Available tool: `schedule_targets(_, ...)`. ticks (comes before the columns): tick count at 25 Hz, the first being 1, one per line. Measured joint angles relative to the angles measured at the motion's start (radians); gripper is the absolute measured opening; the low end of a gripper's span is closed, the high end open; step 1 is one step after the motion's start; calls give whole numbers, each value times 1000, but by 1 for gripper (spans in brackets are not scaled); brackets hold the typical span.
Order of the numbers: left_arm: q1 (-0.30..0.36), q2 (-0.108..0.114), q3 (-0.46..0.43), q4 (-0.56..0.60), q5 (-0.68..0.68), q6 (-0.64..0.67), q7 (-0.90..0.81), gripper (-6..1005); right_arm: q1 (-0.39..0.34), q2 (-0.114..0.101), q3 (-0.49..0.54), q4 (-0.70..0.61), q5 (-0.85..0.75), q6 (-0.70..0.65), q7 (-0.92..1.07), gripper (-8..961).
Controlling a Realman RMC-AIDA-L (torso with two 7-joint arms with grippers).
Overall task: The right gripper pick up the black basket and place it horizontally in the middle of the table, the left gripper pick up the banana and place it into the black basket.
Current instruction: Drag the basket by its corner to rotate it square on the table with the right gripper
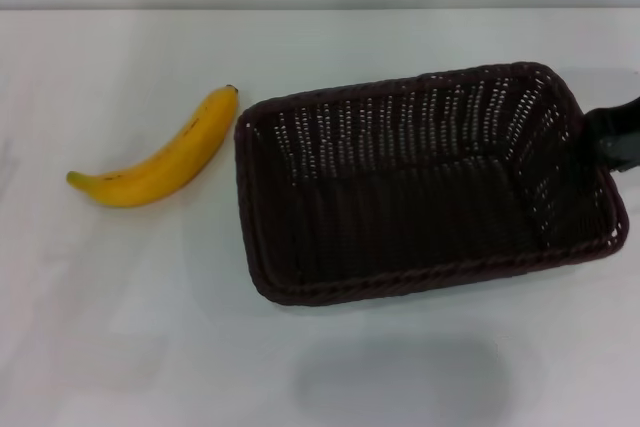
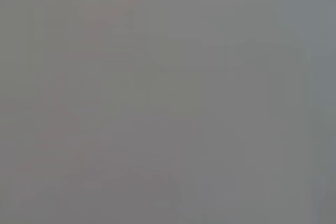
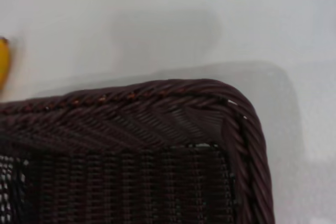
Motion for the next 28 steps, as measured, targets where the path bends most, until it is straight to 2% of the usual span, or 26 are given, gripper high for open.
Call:
schedule_targets(6, -24, 15, 0, 2, 7, 40, 2, 858, -44, 1, -16, -40, 38, -44, 27, 166)
schedule_targets(12, -28, 20, -2, 31, 8, 41, 15, 857, -74, -5, -117, -45, 48, -84, 115, 165)
schedule_targets(22, -56, 33, -2, 38, 10, 71, 15, 855, -132, -11, -132, -51, 227, -102, 107, 163)
schedule_targets(25, -57, 33, -1, 40, 10, 72, 15, 854, -137, -21, -129, -36, 290, -111, 84, 163)
schedule_targets(28, -57, 33, 0, 42, 10, 72, 15, 854, -142, -48, -126, -19, 325, -114, 73, 164)
